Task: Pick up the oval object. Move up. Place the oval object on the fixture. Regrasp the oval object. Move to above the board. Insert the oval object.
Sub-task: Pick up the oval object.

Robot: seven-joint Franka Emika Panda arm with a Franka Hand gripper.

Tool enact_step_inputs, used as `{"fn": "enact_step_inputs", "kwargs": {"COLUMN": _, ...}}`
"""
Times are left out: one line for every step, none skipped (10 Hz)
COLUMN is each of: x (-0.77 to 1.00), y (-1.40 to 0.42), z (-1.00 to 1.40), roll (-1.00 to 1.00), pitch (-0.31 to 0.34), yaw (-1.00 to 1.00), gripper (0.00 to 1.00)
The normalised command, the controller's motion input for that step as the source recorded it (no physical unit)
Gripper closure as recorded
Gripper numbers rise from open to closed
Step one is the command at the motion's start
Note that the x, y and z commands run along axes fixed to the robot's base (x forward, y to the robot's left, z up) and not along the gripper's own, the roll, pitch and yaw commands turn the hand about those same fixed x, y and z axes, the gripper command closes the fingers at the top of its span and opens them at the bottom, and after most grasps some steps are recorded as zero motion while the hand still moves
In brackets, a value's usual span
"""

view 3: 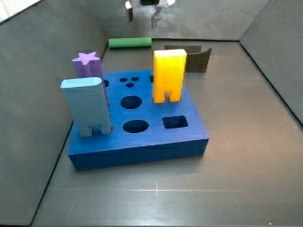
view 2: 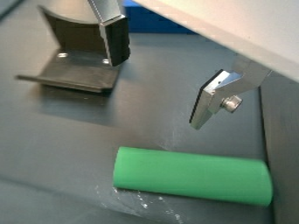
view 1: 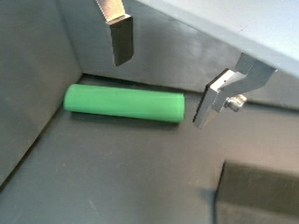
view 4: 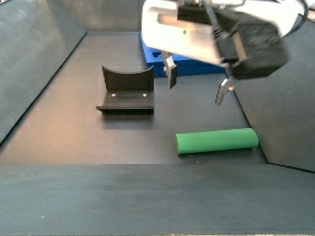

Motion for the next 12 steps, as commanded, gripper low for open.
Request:
{"fn": "enact_step_inputs", "kwargs": {"x": -0.3, "y": 0.36, "z": 0.0, "roll": -0.17, "pitch": -0.35, "yaw": -0.3, "gripper": 0.0}}
{"fn": "enact_step_inputs", "kwargs": {"x": 0.0, "y": 0.03, "z": -0.07, "roll": 0.0, "pitch": -0.031, "yaw": 0.0, "gripper": 0.0}}
{"fn": "enact_step_inputs", "kwargs": {"x": 0.11, "y": 0.58, "z": -0.25, "roll": -0.4, "pitch": -0.214, "yaw": -0.09, "gripper": 0.0}}
{"fn": "enact_step_inputs", "kwargs": {"x": 0.19, "y": 0.37, "z": -0.06, "roll": -0.4, "pitch": -0.359, "yaw": -0.26, "gripper": 0.0}}
{"fn": "enact_step_inputs", "kwargs": {"x": 0.23, "y": 0.32, "z": -0.01, "roll": -0.42, "pitch": -0.403, "yaw": -0.29, "gripper": 0.0}}
{"fn": "enact_step_inputs", "kwargs": {"x": 0.25, "y": 0.32, "z": 0.0, "roll": -0.43, "pitch": -0.427, "yaw": -0.27, "gripper": 0.0}}
{"fn": "enact_step_inputs", "kwargs": {"x": 0.24, "y": 0.17, "z": 0.0, "roll": -0.43, "pitch": -0.437, "yaw": -0.45, "gripper": 0.0}}
{"fn": "enact_step_inputs", "kwargs": {"x": 0.15, "y": 0.08, "z": -0.08, "roll": -0.37, "pitch": -0.411, "yaw": -0.6, "gripper": 0.0}}
{"fn": "enact_step_inputs", "kwargs": {"x": 0.06, "y": 0.12, "z": -0.21, "roll": -0.26, "pitch": -0.38, "yaw": -0.61, "gripper": 0.0}}
{"fn": "enact_step_inputs", "kwargs": {"x": 0.0, "y": 0.21, "z": -0.41, "roll": -0.18, "pitch": -0.3, "yaw": -0.54, "gripper": 0.0}}
{"fn": "enact_step_inputs", "kwargs": {"x": -0.02, "y": 0.36, "z": -0.63, "roll": -0.12, "pitch": -0.211, "yaw": -0.46, "gripper": 0.0}}
{"fn": "enact_step_inputs", "kwargs": {"x": 0.0, "y": 0.4, "z": -0.66, "roll": -0.11, "pitch": -0.206, "yaw": -0.43, "gripper": 0.0}}
